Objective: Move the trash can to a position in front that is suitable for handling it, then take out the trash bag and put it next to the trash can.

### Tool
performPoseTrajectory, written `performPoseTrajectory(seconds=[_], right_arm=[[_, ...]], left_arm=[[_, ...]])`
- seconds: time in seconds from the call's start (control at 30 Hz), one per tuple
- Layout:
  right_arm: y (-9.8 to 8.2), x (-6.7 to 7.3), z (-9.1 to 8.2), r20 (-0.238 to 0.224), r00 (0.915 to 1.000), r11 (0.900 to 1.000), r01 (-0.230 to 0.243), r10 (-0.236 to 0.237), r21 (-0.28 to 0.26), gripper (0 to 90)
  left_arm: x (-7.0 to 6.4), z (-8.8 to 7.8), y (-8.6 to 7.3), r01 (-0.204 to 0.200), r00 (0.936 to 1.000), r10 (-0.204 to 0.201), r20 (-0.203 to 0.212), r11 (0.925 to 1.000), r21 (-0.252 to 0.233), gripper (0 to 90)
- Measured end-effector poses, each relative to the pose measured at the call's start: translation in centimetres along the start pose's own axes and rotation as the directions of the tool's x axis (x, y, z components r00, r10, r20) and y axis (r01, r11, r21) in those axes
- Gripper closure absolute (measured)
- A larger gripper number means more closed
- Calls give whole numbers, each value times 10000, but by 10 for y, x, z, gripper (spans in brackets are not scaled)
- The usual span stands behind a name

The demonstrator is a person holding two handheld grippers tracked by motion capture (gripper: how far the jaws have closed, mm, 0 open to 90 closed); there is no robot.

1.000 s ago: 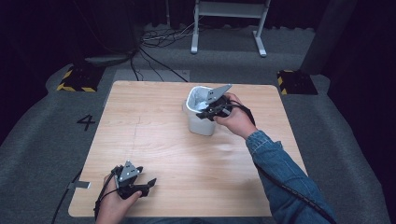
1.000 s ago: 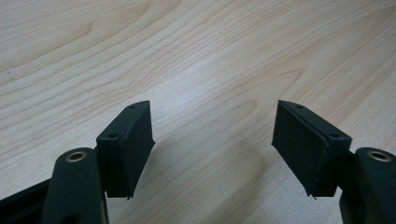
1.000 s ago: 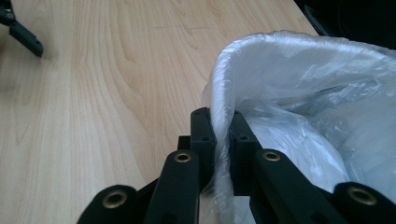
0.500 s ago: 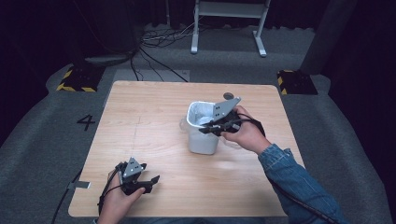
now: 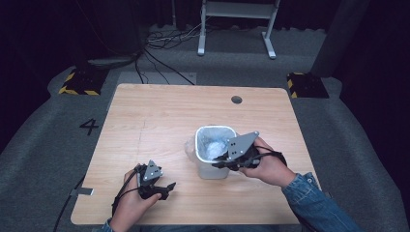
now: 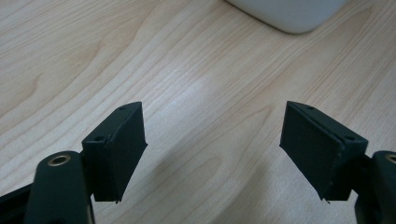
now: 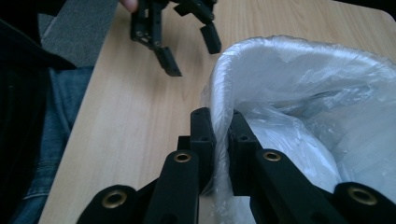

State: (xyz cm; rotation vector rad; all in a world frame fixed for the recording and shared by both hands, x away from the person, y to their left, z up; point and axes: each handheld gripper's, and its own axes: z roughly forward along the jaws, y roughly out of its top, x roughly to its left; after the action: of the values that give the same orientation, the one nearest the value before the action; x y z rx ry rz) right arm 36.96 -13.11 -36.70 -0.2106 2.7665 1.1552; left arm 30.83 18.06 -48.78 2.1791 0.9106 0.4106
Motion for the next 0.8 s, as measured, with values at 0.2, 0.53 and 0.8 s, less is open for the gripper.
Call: performPoseTrajectory(seconds=[0.2, 0.53, 0.8], right_arm=[[-1, 15, -9, -262, 9996, 9999, 117, -119, -81, 808], [-6, 39, -43, 2039, 9619, 9808, -1630, 1822, -1071, 285], [-37, 57, -67, 3133, 8744, 9280, -3624, 3706, -863, 244]], left_arm=[[-11, 0, 10, -411, 9985, 418, 352, 9989, -220, 216], [-16, 0, 19, -576, 9971, 598, 468, 9972, -478, 220], [-24, -1, 33, -625, 9911, 726, 1115, 9939, -912, 223]])
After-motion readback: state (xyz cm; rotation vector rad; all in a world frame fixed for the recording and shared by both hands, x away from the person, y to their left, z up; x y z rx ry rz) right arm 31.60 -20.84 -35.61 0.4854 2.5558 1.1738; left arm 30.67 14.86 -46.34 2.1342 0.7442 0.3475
